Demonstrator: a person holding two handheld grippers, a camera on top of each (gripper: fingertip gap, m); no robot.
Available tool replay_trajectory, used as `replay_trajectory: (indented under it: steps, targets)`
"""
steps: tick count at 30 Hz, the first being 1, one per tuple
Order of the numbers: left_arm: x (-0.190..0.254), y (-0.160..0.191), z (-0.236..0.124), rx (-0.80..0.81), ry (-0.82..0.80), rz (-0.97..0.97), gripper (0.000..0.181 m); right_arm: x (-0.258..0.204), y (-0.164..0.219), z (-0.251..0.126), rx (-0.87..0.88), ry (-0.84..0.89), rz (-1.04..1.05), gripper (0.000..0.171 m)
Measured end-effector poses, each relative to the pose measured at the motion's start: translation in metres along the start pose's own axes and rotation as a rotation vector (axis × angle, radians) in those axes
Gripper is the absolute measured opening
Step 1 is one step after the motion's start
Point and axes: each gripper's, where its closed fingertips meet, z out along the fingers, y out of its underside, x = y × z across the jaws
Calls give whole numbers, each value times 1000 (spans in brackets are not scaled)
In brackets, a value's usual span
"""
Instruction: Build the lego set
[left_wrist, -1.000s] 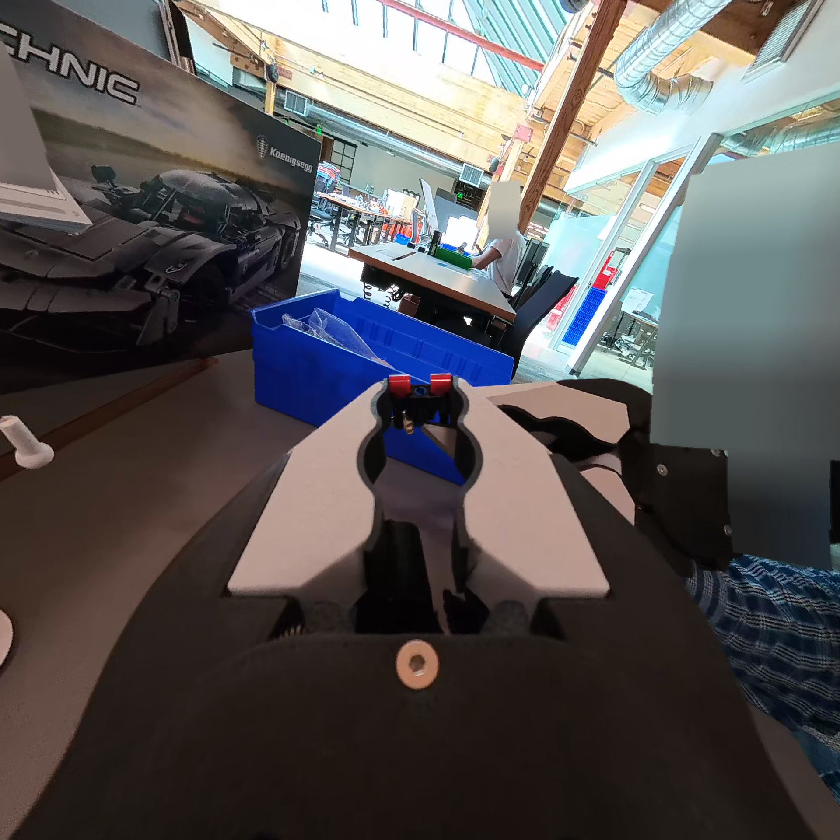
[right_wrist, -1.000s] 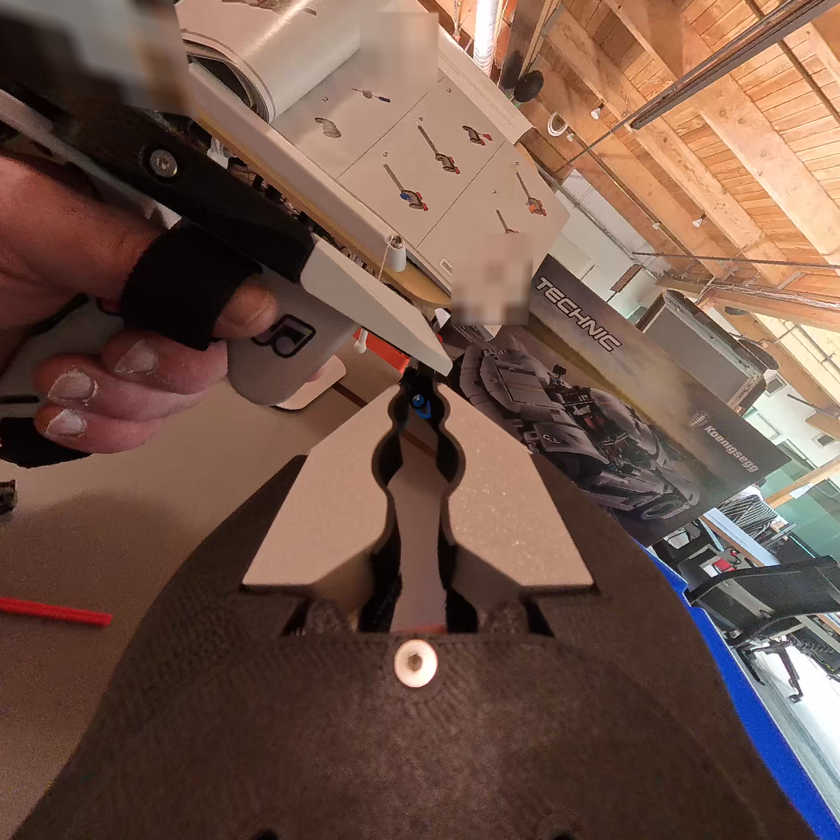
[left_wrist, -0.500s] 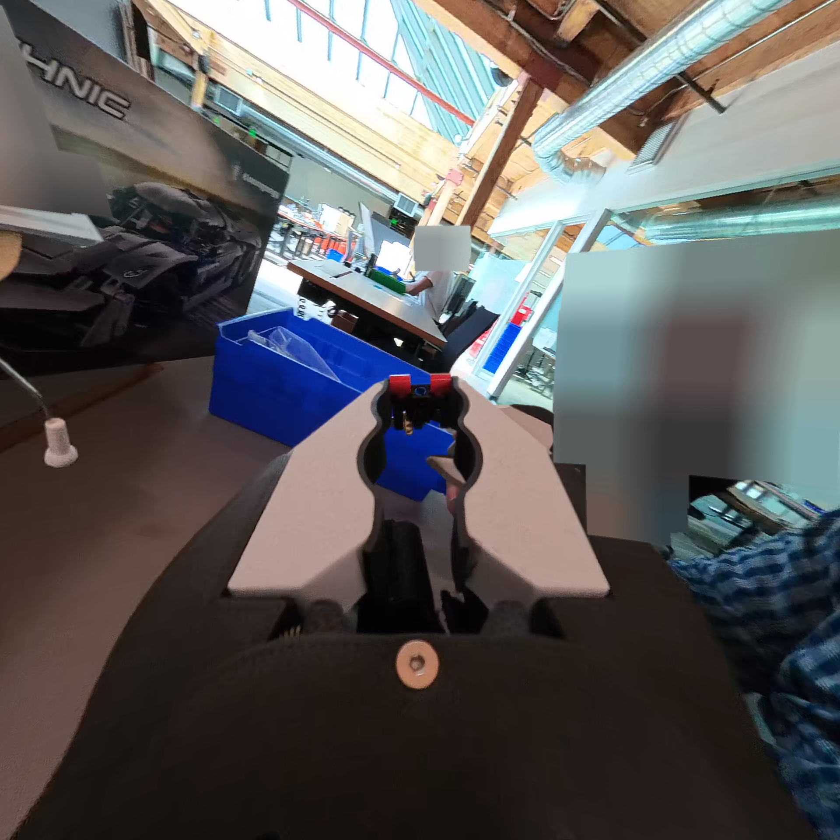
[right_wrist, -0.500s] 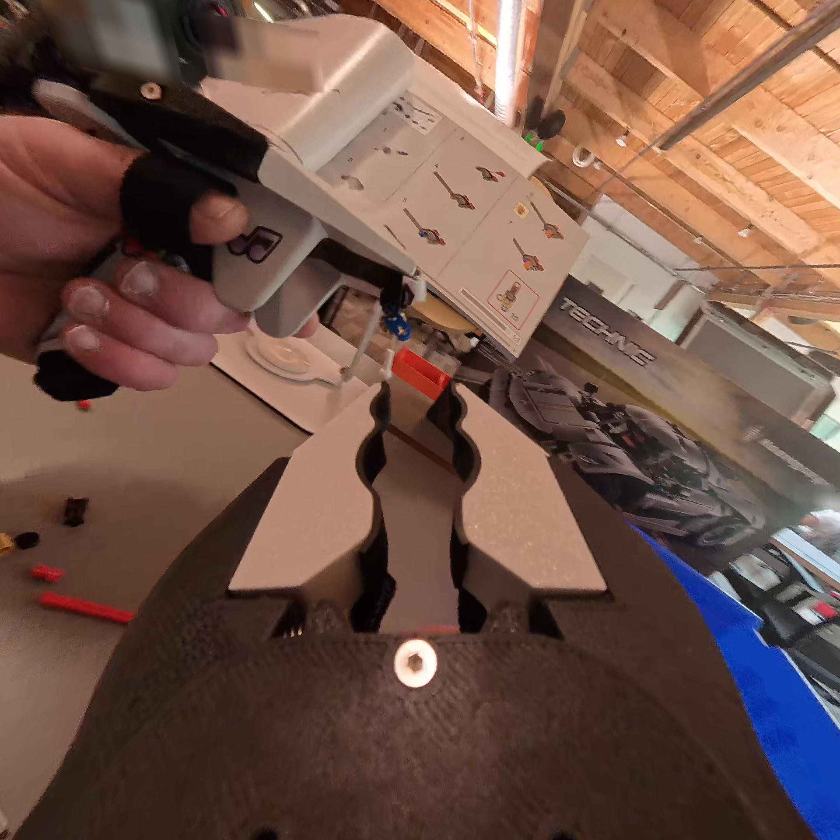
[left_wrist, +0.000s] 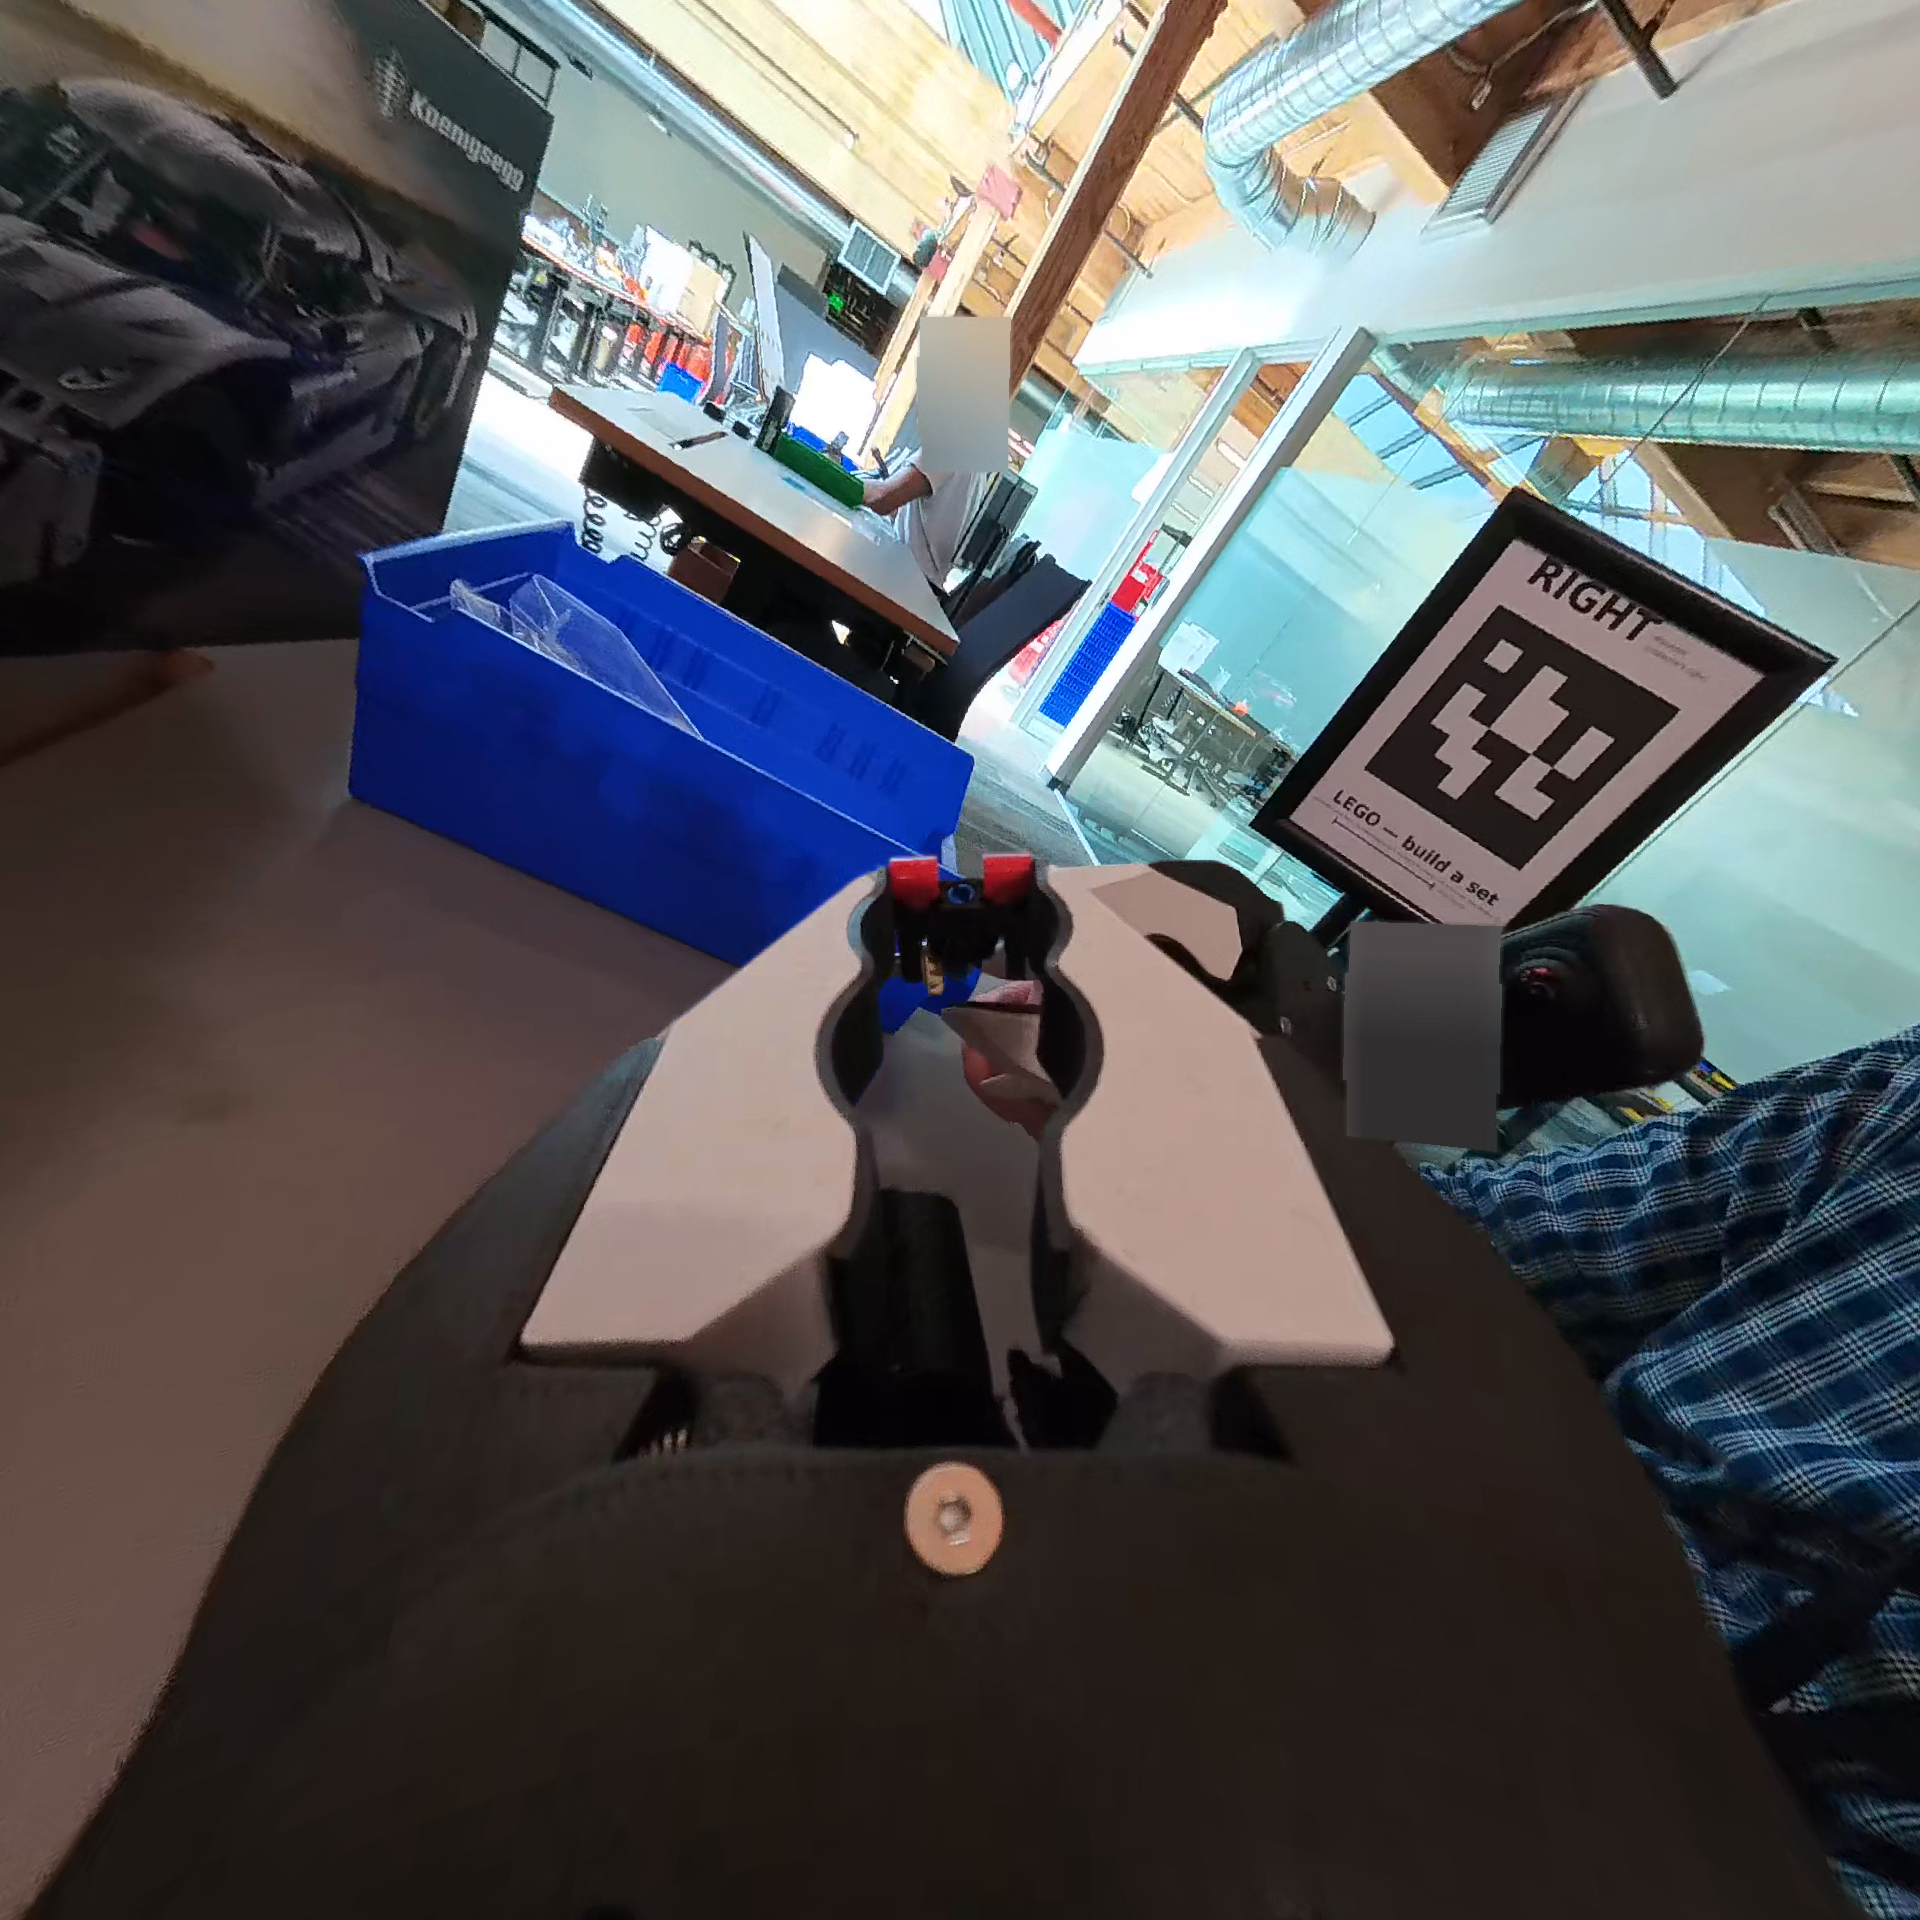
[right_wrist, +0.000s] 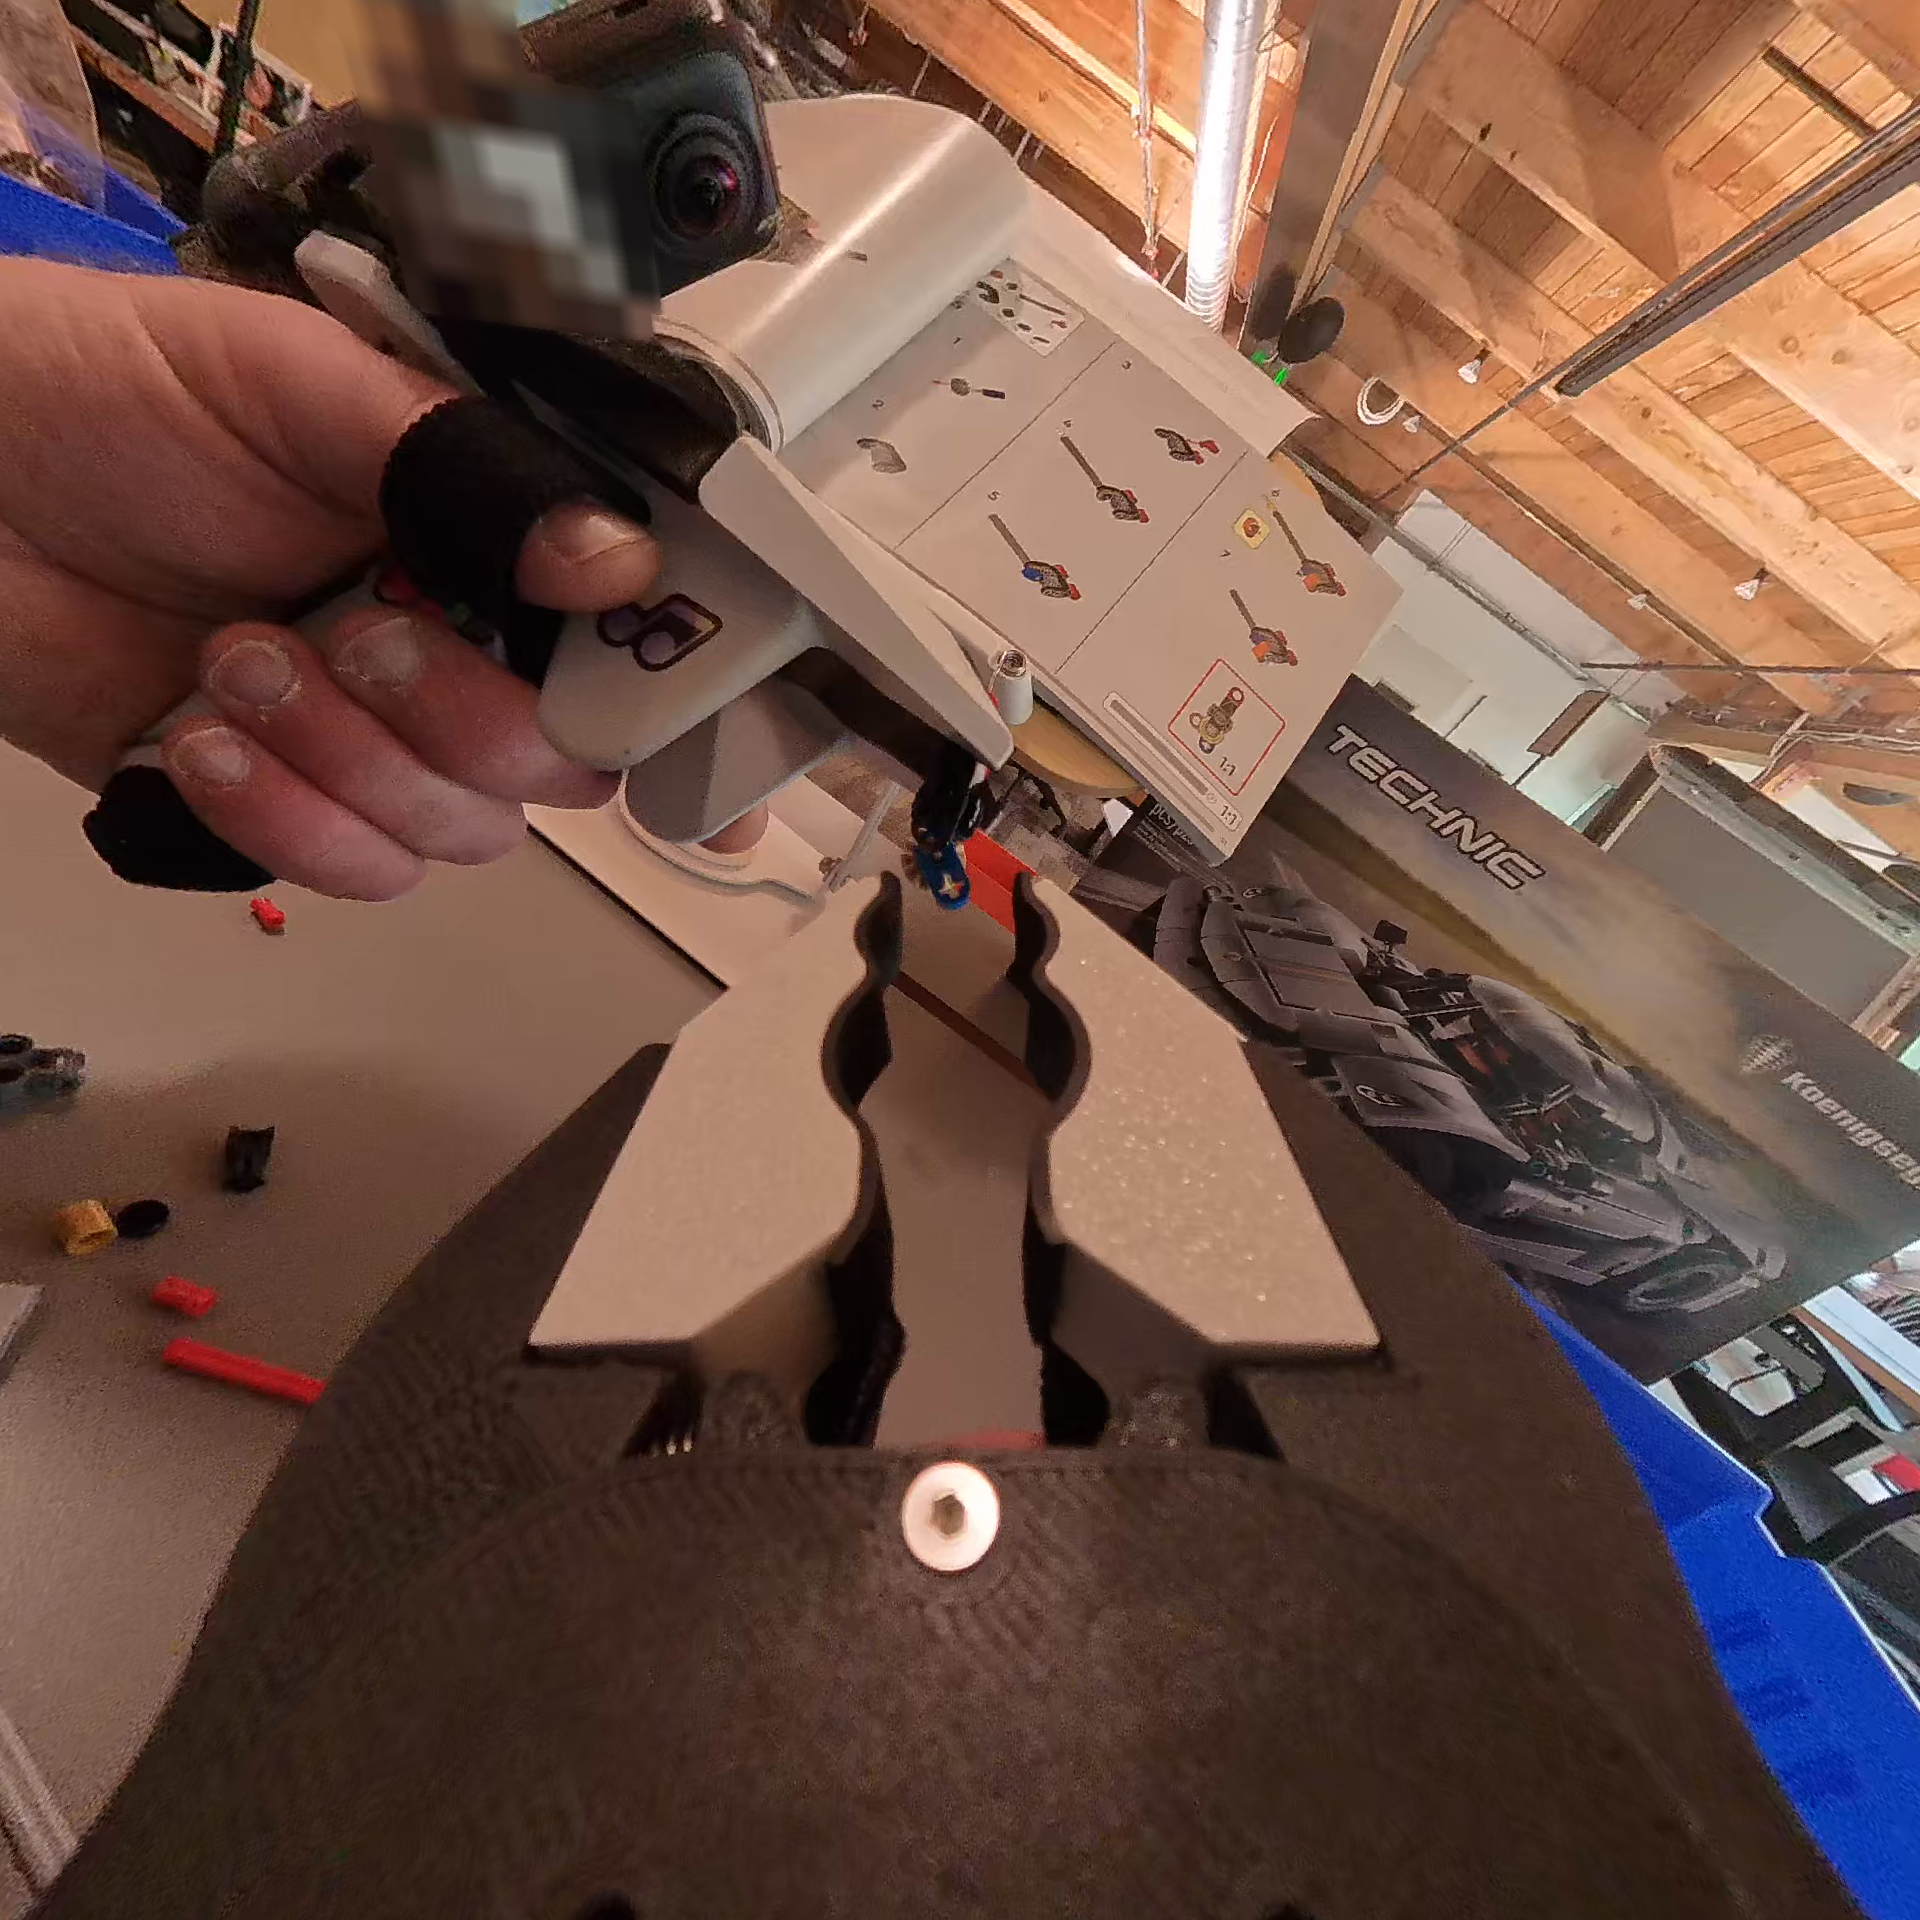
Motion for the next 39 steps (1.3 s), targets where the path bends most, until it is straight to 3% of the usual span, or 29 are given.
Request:
replay_trajectory:
  steps: [12, 24, 27, 39]
  targets:
    - [-2, 1, 4, -1, -18, -18, 24, 1, 7, 4, -38, 24, -26, 5]
    - [-4, 0, 5, 12, -20, -40, 23, 0, 7, 5, -38, 11, -11, 4]
    - [-5, 0, 5, 12, -24, -48, 23, 2, 3, 4, -19, 19, 3, 14]
    - [-8, 1, 11, 36, -34, -79, 23, -1, 9, 7, -67, 14, 31, 5]
